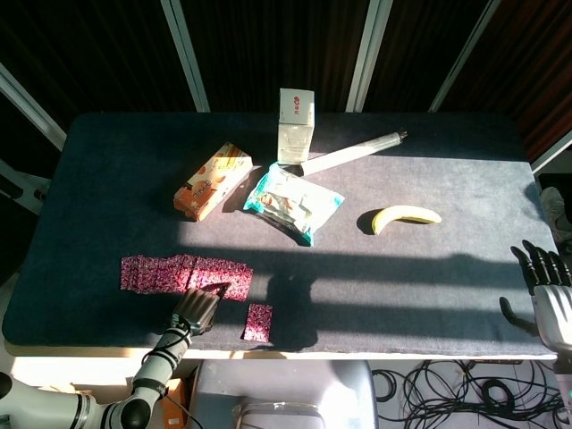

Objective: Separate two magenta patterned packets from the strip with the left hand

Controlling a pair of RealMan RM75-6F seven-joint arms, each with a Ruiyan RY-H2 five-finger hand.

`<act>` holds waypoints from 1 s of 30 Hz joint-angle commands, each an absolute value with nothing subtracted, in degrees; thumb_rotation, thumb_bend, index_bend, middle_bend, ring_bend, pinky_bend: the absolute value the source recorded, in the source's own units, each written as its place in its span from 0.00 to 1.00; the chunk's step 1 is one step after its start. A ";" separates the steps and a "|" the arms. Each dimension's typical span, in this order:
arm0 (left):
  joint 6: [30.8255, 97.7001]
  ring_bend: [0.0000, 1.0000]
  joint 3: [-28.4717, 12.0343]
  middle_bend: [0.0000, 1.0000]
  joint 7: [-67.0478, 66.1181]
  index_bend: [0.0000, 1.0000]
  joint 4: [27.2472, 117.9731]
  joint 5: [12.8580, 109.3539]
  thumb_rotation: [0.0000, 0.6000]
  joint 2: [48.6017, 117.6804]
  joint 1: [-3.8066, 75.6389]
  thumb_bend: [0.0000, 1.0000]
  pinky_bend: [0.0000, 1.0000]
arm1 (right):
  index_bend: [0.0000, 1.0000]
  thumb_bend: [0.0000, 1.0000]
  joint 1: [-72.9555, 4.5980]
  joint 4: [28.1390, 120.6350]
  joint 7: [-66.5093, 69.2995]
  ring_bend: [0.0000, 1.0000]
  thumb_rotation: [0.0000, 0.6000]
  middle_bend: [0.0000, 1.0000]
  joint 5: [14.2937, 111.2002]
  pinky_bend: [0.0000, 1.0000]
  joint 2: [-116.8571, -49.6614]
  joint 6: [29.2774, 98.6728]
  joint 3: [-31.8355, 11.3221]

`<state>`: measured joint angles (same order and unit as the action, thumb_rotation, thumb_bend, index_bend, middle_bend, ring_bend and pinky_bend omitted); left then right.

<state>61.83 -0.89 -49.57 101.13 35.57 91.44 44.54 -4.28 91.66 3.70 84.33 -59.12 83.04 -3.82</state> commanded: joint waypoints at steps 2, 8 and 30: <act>61.49 1.00 -1.15 1.00 -49.60 0.14 100.89 35.45 1.00 92.49 45.42 0.81 1.00 | 0.00 0.31 -4.29 91.57 4.04 0.00 1.00 0.00 84.40 0.01 -58.97 82.92 -3.78; 60.83 1.00 -1.78 1.00 -49.75 0.14 100.79 34.54 1.00 93.95 46.93 0.81 1.00 | 0.00 0.31 -4.22 91.52 4.67 0.00 1.00 0.00 84.50 0.01 -58.76 83.01 -3.79; 61.27 1.00 -3.10 1.00 -52.99 0.14 100.73 28.34 1.00 98.56 53.06 0.82 1.00 | 0.00 0.31 -3.97 91.33 5.53 0.00 1.00 0.00 84.45 0.01 -58.44 83.41 -3.98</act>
